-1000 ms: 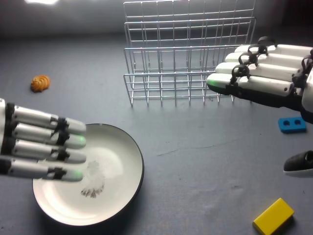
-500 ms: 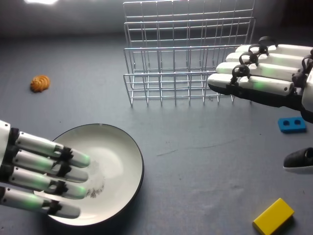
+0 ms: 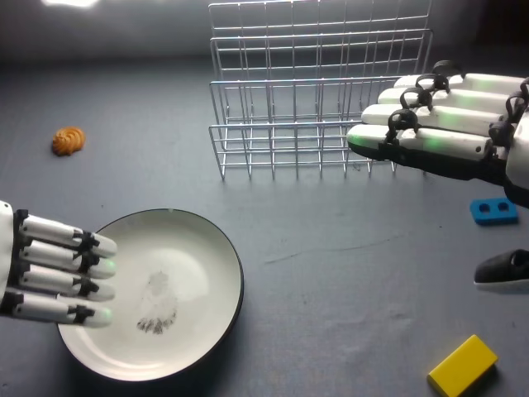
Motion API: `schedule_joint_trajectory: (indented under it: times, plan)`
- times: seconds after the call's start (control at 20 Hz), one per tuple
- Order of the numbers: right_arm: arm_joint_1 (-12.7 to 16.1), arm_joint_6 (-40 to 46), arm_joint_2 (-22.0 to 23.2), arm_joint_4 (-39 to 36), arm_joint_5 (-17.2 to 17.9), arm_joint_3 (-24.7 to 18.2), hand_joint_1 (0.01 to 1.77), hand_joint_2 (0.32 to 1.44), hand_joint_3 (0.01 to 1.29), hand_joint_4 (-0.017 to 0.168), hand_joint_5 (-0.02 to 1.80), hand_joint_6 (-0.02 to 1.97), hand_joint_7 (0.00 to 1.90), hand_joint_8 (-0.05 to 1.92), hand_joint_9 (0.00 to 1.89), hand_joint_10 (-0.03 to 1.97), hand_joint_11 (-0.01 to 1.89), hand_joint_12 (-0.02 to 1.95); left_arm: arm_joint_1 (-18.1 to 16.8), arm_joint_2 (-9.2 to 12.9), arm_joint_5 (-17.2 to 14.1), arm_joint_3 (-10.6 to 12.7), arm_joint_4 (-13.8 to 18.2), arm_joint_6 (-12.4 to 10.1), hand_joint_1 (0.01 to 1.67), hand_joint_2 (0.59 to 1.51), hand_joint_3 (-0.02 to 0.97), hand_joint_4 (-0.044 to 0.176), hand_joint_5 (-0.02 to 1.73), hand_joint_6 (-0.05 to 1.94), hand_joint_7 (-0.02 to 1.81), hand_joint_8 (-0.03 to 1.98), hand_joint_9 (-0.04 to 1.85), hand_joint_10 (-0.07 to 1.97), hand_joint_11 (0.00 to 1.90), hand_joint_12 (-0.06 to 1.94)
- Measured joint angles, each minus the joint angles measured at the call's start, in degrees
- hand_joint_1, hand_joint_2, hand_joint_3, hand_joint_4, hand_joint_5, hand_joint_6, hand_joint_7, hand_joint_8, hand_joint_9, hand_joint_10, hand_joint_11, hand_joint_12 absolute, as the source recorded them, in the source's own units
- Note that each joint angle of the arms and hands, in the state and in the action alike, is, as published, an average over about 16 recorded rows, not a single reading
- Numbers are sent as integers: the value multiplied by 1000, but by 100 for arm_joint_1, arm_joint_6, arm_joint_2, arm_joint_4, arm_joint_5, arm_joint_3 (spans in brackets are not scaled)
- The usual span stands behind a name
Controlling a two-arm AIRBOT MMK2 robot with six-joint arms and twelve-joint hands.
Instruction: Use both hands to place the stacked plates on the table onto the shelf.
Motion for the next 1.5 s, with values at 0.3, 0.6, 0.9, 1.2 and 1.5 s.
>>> schedule_joint_trajectory:
  times: [0.3, 0.6, 0.9, 1.2, 1.5]
  plan:
    - [19, -15, -5, 1, -14, 0, 1135, 938, 14, -2, 73, 17, 18, 14, 20, 5, 17, 238, 201, 20, 641, -102, -55, -184, 22, 1071, 4, 0, 87, 19, 89, 16, 70, 4, 14, 160]
    - [22, -29, -6, 0, -18, 0, 1132, 939, 14, -2, 74, 17, 15, 14, 21, 5, 14, 320, 379, 24, 880, -187, -138, -333, 20, 1070, 5, 0, 90, 18, 87, 17, 65, 4, 15, 176]
    - [22, -37, -6, 0, -18, 0, 1147, 938, 14, -2, 56, 17, 16, 13, 22, 5, 13, 318, 531, -24, 947, -256, -208, -391, 16, 1065, 5, -1, 92, 12, 91, 17, 70, 4, 15, 175]
    - [22, -48, -6, 1, -19, 0, 1176, 952, 13, -2, 41, 18, 20, 13, 22, 5, 13, 287, 628, -119, 1080, -295, -252, -463, 15, 1061, 5, 0, 74, -1, 79, 14, 65, 5, 15, 137]
    - [22, -129, -6, 0, -21, 0, 1198, 968, 14, -2, 31, 18, 22, 13, 22, 5, 14, 240, 756, -196, 1223, -292, -315, -566, 17, 1063, 4, 1, 51, -15, 61, 7, 61, 5, 15, 99]
